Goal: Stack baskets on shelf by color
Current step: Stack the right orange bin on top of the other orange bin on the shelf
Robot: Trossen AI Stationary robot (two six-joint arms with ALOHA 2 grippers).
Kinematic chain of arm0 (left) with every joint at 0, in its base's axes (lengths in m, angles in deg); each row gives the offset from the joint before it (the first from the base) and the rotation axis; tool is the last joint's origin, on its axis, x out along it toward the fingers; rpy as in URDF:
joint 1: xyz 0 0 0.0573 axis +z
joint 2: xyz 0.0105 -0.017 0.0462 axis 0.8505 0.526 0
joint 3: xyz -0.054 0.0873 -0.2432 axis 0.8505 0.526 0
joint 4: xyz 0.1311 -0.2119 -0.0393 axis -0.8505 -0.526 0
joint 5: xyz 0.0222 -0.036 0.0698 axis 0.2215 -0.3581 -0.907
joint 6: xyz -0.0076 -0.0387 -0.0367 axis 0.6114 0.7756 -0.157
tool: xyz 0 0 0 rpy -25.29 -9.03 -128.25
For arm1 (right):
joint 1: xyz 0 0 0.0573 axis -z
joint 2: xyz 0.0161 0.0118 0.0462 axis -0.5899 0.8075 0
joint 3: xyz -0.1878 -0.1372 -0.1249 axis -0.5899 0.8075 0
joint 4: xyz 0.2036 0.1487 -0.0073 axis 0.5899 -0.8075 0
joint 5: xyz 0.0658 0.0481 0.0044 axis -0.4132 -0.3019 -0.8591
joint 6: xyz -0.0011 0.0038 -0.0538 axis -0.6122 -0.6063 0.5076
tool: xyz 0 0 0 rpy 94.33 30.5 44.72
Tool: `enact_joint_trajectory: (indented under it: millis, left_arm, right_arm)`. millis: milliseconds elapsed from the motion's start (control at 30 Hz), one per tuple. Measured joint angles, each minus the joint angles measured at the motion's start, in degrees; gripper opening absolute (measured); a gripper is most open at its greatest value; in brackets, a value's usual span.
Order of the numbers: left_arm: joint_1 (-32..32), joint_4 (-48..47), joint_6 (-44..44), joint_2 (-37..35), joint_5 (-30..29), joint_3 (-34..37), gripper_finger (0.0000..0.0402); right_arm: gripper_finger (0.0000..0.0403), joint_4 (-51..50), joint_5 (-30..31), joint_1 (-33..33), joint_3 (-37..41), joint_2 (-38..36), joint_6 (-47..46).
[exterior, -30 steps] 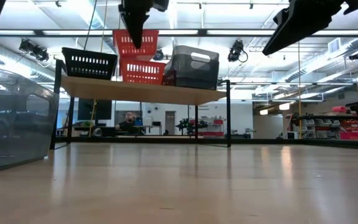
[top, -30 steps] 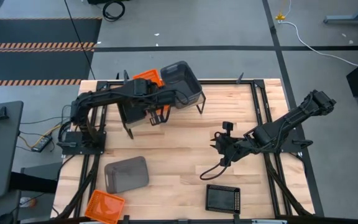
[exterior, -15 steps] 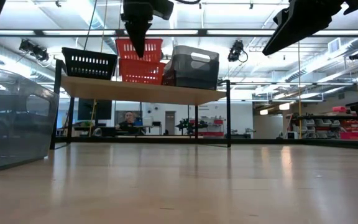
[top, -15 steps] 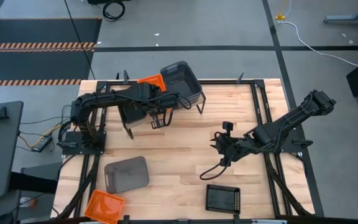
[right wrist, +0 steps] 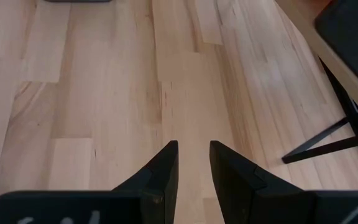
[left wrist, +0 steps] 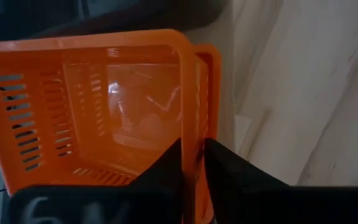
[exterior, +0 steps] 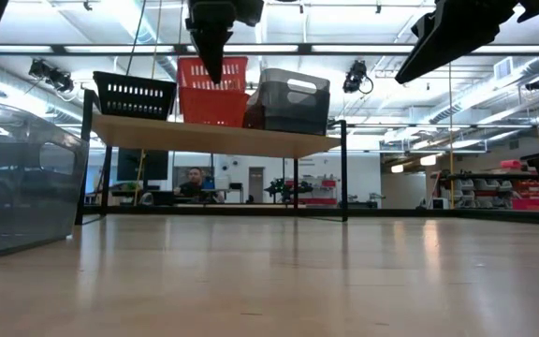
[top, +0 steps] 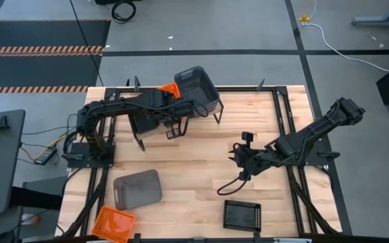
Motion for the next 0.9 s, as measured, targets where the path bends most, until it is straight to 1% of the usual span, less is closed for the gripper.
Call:
enact_joint_trajectory:
  millis: [167, 333, 567, 667, 833, 900]
  left_arm:
    - [0.00, 0.09, 0.03, 0.00, -1.53, -0.65, 0.0068]
    - [0.00, -0.56, 0.37, 0.00, -0.43, -0.67, 0.0068]
    - [0.00, -0.58, 1.52, 0.00, -0.40, -0.67, 0.0073]
    - [0.00, -0.77, 1.73, 0.00, -0.43, -0.67, 0.0093]
    - [0.00, -0.76, 2.46, 0.00, -2.88, -0.67, 0.0147]
    - [0.00, -0.80, 2.45, 0.00, -3.02, -0.67, 0.0167]
  right_arm:
    - [0.0099, 0.00, 0.00, 0.00, 0.00, 0.00, 0.00]
    - [0.0099, 0.00, 0.00, 0.00, 0.00, 0.00, 0.00]
    - [0.0099, 0.00, 0.00, 0.00, 0.00, 0.00, 0.00]
    - [0.0099, 0.02, 0.00, 0.00, 0.00, 0.00, 0.00]
    - [0.0099, 0.02, 0.00, 0.00, 0.00, 0.00, 0.00]
    - [0.0099, 0.02, 0.02, 0.00, 0.00, 0.00, 0.00]
